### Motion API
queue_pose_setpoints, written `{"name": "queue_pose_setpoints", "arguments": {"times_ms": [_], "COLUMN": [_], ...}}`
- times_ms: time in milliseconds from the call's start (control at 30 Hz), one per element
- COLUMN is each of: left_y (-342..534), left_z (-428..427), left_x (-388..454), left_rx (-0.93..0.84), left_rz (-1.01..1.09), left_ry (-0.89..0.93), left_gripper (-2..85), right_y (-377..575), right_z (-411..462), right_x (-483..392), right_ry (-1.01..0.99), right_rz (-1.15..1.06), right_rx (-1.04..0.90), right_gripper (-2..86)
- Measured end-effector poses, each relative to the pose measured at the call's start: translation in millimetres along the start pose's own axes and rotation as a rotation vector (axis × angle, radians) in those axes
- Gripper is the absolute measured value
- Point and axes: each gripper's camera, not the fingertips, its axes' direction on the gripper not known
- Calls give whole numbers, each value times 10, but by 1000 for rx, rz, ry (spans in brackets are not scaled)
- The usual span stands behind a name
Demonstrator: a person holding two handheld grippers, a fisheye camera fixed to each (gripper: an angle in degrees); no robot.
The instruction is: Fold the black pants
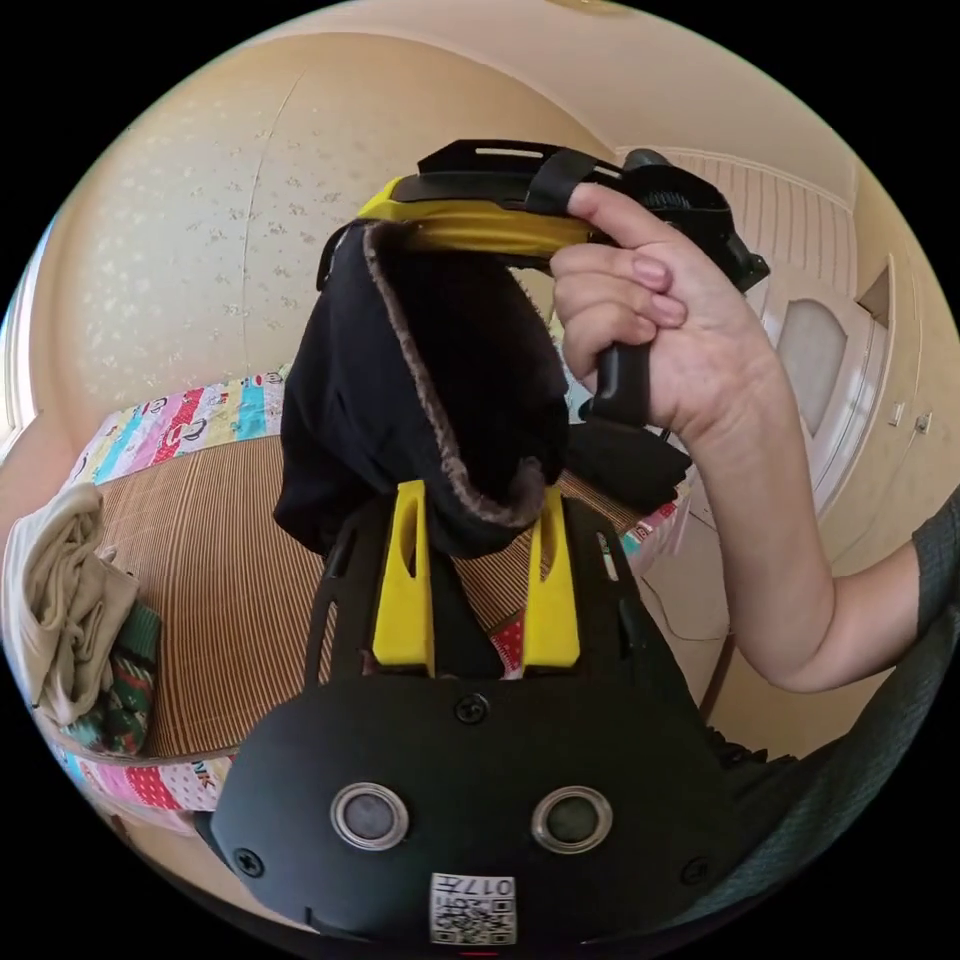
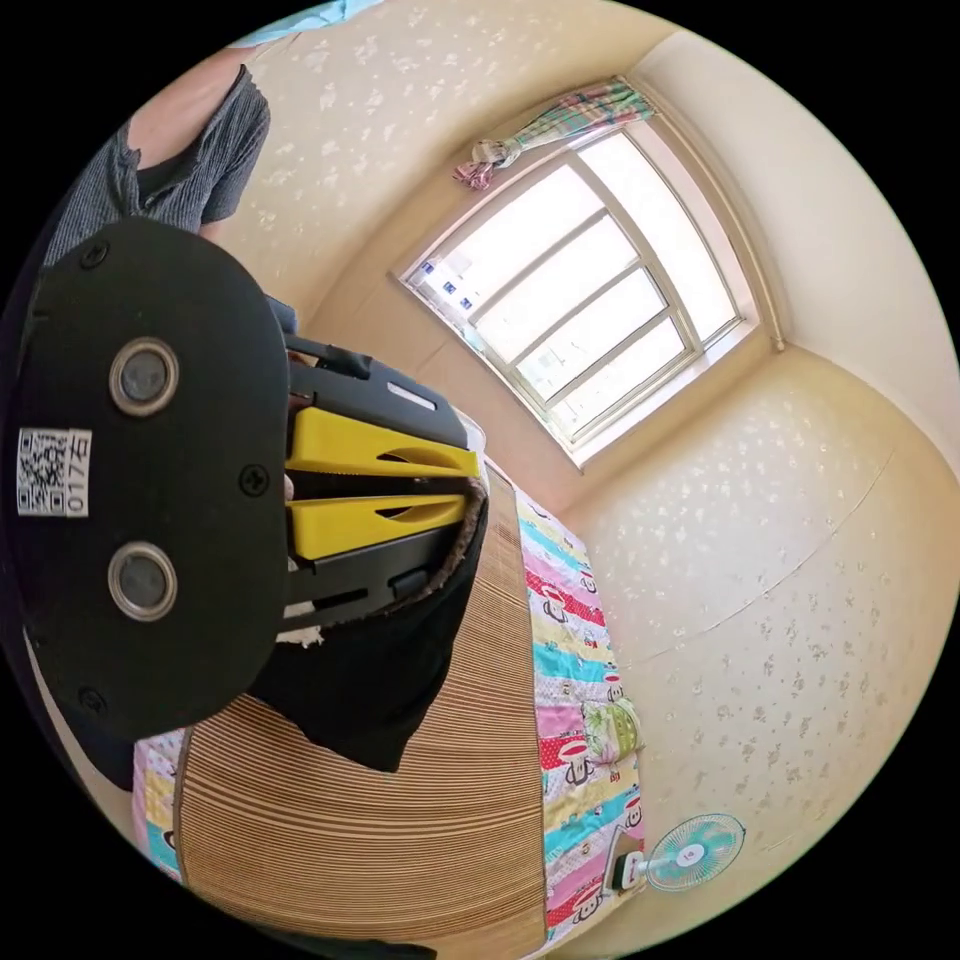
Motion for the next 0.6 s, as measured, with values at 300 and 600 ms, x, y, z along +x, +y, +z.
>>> {"name": "queue_pose_setpoints", "arguments": {"times_ms": [300,600], "left_y": [-209,-546], "left_z": [-960,-1087], "left_x": [-892,-1251], "left_rx": [279,292], "left_rz": [-176,-222], "left_ry": [226,257], "left_gripper": [54,55], "right_y": [306,1934], "right_z": [-501,-1194], "right_x": [220,-64], "right_ry": [-121,298], "right_rz": [-158,-310], "right_rx": [-110,137], "right_gripper": [49,92]}}
